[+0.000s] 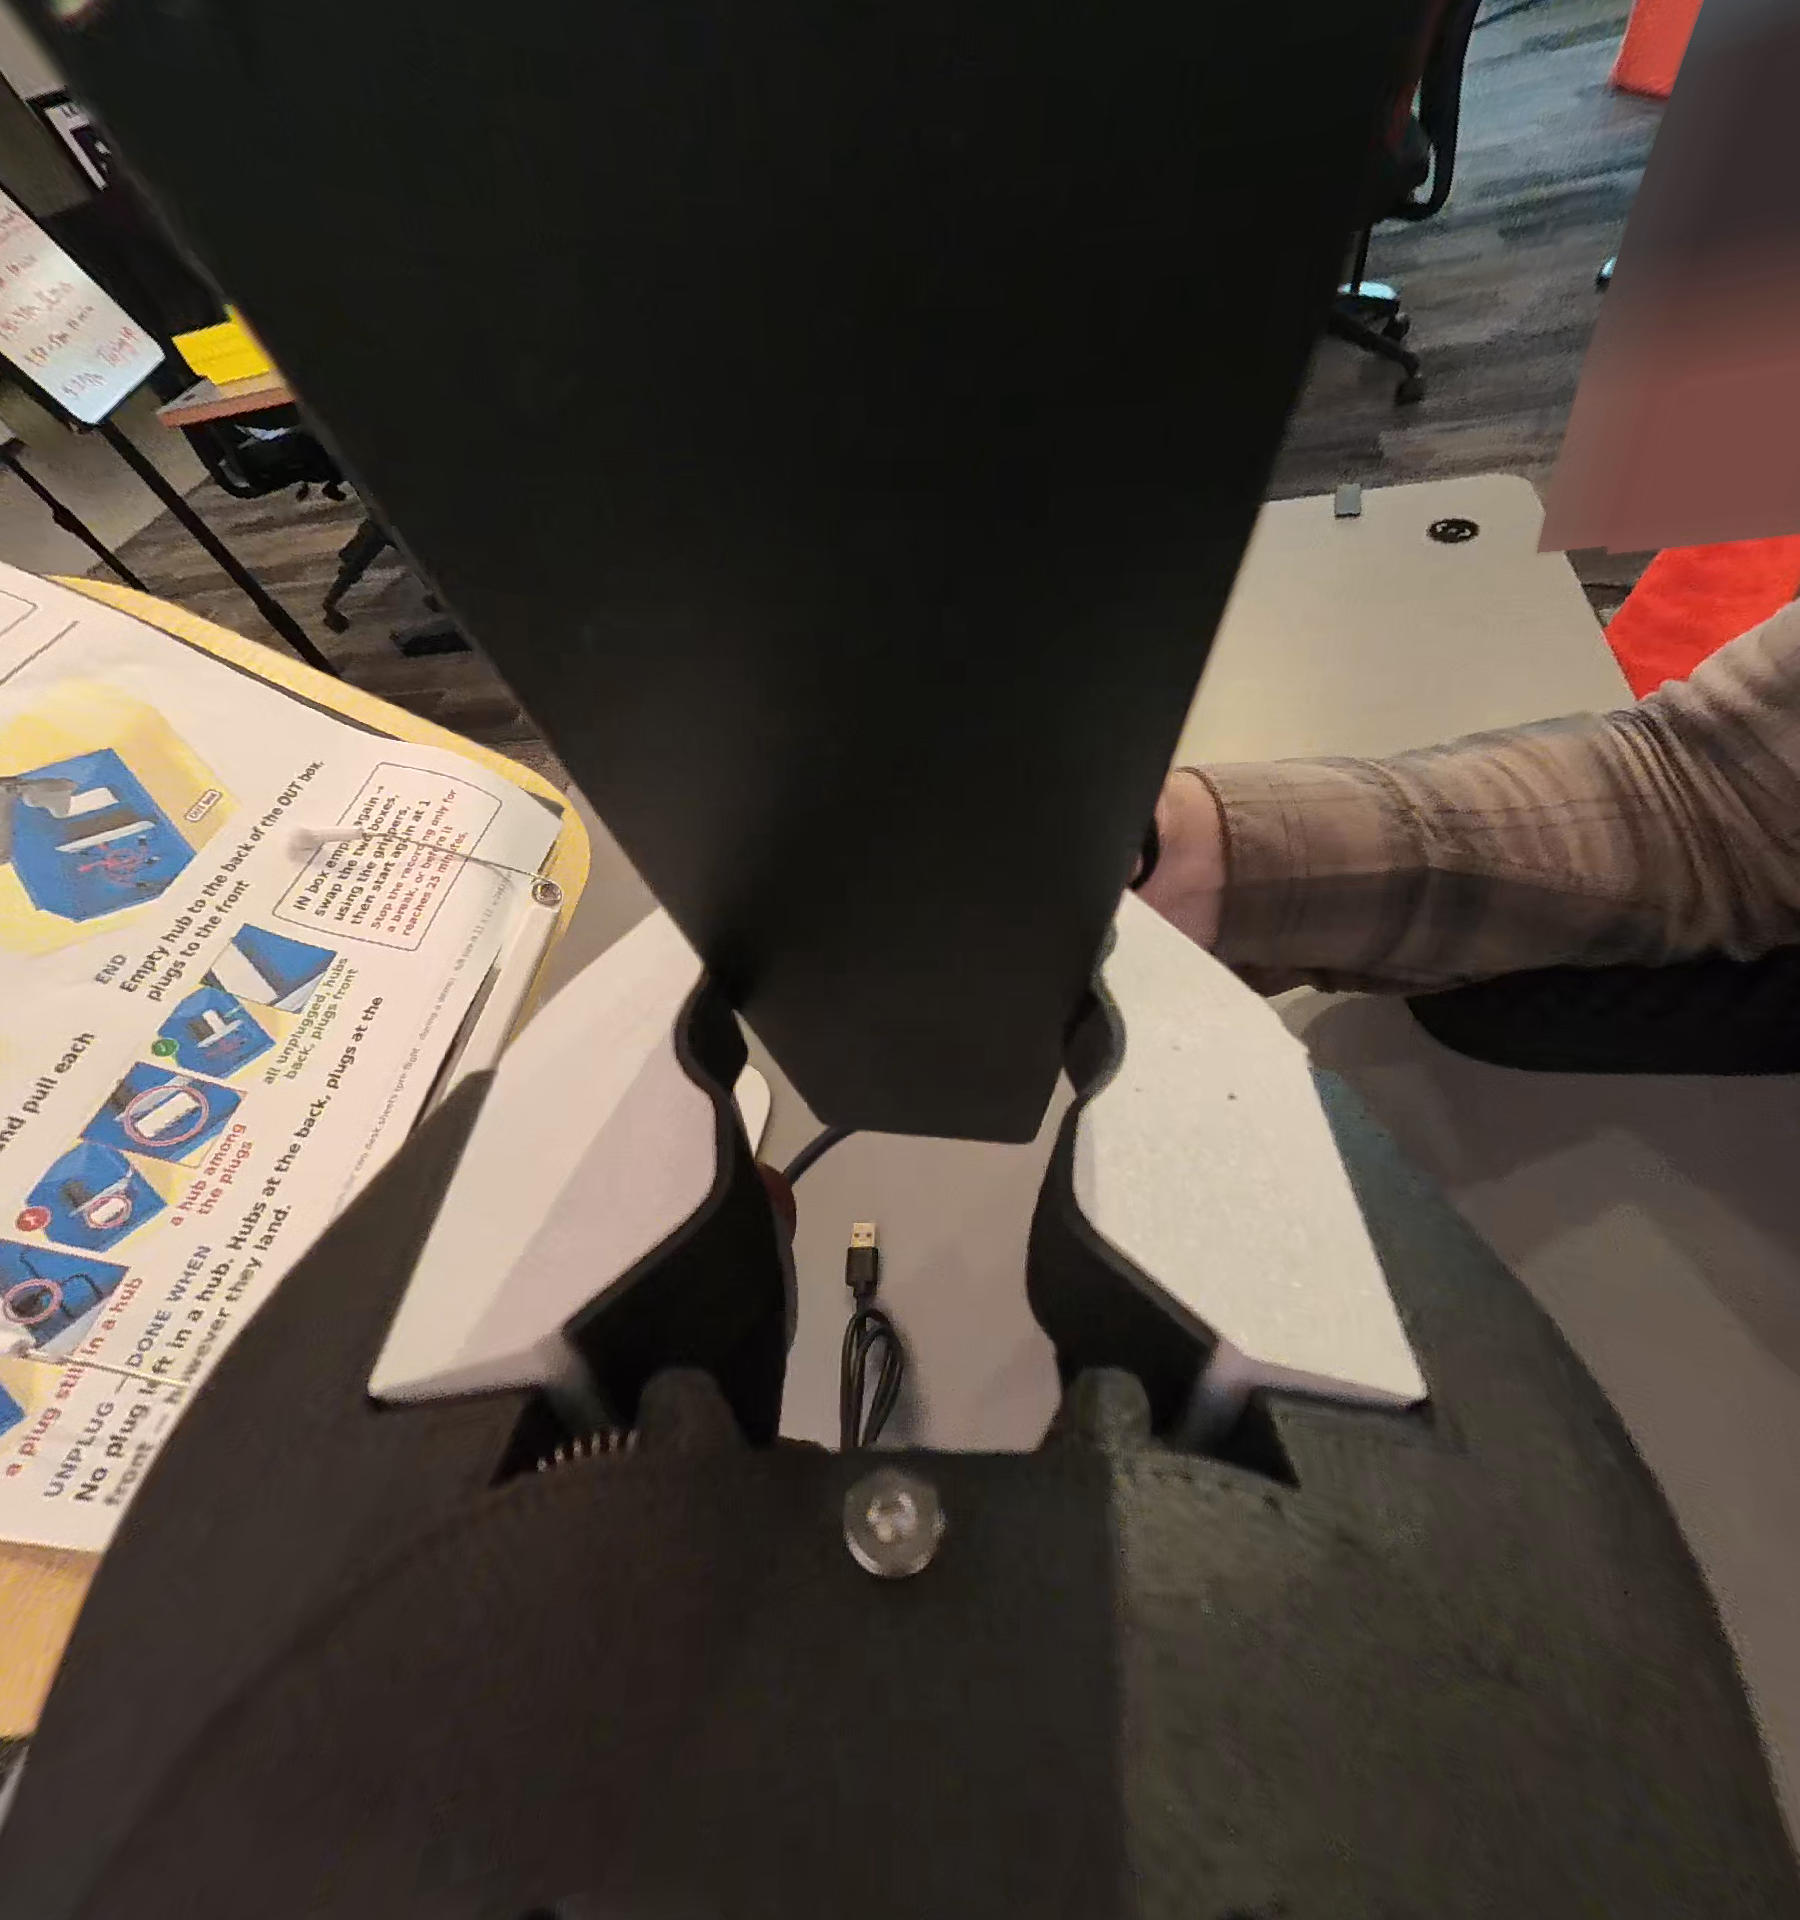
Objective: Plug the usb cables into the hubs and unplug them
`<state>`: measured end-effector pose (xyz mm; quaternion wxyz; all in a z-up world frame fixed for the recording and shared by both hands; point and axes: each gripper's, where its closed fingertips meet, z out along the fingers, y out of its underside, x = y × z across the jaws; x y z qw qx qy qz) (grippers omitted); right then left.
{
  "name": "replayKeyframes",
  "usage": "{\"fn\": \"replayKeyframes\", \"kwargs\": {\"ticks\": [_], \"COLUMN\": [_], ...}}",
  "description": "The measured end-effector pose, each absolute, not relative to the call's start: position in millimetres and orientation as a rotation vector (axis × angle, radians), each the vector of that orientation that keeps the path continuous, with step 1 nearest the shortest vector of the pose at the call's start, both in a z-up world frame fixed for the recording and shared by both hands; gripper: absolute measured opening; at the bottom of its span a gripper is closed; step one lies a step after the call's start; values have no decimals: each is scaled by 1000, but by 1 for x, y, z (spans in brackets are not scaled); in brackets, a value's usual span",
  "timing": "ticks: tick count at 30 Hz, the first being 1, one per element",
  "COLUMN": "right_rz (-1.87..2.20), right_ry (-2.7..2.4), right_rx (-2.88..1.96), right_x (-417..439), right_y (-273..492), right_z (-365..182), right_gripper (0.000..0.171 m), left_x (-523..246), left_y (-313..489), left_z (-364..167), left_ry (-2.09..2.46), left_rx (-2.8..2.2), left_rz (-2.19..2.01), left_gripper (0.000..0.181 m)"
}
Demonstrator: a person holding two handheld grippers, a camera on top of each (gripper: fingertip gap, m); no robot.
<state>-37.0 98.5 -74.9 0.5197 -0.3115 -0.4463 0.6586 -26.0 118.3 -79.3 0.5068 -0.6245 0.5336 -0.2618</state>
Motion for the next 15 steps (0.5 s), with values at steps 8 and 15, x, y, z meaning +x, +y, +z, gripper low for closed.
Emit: {"fn": "replayKeyframes", "kwargs": {"ticks": [8, 15], "right_rz": [1383, 1563], "right_ry": [-1042, -1087], "right_rx": [-777, -763], "right_x": [-41, -37], "right_y": [107, 98], "right_z": [-71, -76], "right_gripper": [13, 13], "left_x": [-34, -32], "left_y": [126, 117], "left_z": [-78, -85], "left_ry": [1198, 1314], "left_rx": [-1526, -1500], "left_rz": [-660, -610], "left_gripper": [61, 61]}}
